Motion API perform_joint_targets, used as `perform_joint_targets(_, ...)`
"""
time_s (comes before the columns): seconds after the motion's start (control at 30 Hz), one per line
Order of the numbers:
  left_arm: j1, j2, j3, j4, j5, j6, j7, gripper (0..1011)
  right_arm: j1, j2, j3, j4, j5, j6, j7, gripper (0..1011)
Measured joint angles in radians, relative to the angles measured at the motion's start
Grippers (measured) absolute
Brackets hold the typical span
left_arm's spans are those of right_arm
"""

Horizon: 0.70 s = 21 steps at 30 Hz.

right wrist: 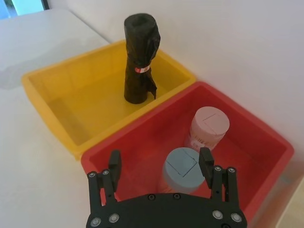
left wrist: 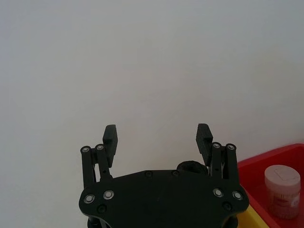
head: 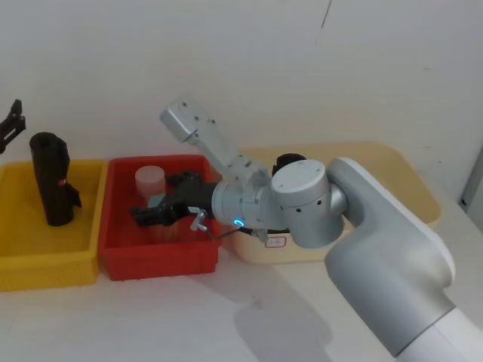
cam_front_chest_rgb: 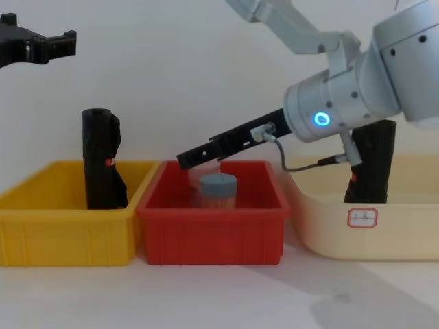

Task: Pick up the garbage bag with the one hand and transfer it to the other hand.

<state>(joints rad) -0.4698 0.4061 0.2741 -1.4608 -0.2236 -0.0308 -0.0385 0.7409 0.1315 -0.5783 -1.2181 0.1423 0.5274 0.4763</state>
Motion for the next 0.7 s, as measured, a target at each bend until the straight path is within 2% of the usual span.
perform_joint_targets(0.23,0.000,0.000,0.000,0.000,0.000,0.000,0.000,1000,0.040,-0.030,-0.007,0.091,0.001,-0.024,0.007,1001)
perform_joint_targets(0.7,0.000,0.000,0.000,0.000,0.000,0.000,0.000,1000,0.099,-0.063,-0.015,0.244,-0.014,-0.090,0.007,1001)
